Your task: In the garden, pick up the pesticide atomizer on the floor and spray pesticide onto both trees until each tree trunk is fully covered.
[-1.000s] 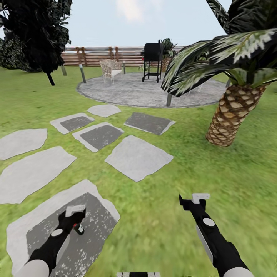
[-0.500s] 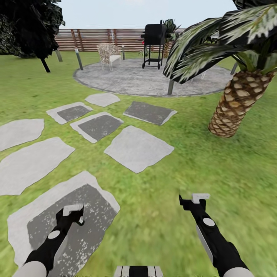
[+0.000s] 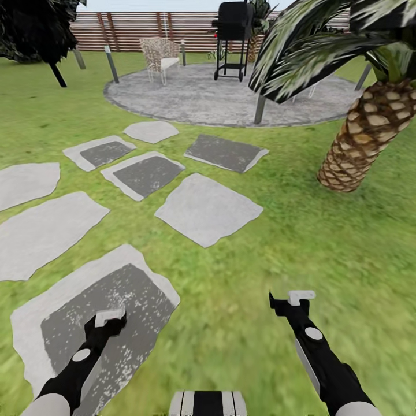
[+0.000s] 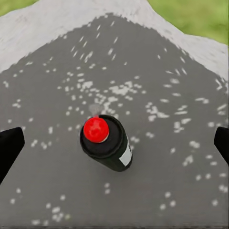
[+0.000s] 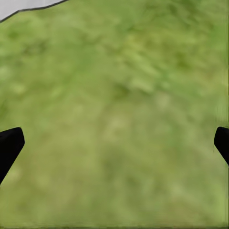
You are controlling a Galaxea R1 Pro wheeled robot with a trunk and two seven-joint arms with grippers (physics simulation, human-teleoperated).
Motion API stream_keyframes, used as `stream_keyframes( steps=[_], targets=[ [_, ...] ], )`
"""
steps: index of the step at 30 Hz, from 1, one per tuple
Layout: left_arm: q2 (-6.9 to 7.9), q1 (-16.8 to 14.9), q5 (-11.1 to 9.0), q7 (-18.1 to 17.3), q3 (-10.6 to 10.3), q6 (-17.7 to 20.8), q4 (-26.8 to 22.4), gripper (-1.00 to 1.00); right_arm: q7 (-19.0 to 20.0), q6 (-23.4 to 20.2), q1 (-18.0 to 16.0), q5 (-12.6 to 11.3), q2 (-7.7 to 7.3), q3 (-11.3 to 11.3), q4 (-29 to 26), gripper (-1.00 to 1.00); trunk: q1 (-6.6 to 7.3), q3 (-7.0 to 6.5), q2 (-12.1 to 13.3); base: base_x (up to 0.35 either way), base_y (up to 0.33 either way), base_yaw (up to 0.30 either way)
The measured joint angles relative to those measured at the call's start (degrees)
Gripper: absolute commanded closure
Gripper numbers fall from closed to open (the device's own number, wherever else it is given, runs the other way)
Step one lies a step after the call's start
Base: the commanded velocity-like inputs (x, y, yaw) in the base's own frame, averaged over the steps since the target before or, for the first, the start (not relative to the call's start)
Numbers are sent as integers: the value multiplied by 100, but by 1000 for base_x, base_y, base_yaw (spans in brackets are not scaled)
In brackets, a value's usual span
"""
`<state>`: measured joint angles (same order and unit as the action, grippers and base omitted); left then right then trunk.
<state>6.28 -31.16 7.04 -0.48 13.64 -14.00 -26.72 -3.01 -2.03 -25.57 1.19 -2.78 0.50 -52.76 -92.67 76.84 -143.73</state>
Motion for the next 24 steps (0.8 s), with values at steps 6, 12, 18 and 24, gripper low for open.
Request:
stream_keyframes(
  steps=[6,12,18,24],
  targets=[
    [0,0,7,22,1,-135,7,-100,-2,-2,0,0,1,0,-2,-100,-15,188,-8,0,0,0],
    [0,0,1,35,18,-246,69,-100,-4,-3,0,0,-2,-2,0,-100,-31,376,-16,0,0,0],
    [0,0,0,37,18,-255,82,-100,-4,-3,0,0,1,-1,0,-100,-46,565,-24,0,0,0],
    [-1,0,0,39,18,-255,83,-100,-4,-3,0,0,2,0,-5,-100,-62,753,-32,0,0,0]
  ],
)
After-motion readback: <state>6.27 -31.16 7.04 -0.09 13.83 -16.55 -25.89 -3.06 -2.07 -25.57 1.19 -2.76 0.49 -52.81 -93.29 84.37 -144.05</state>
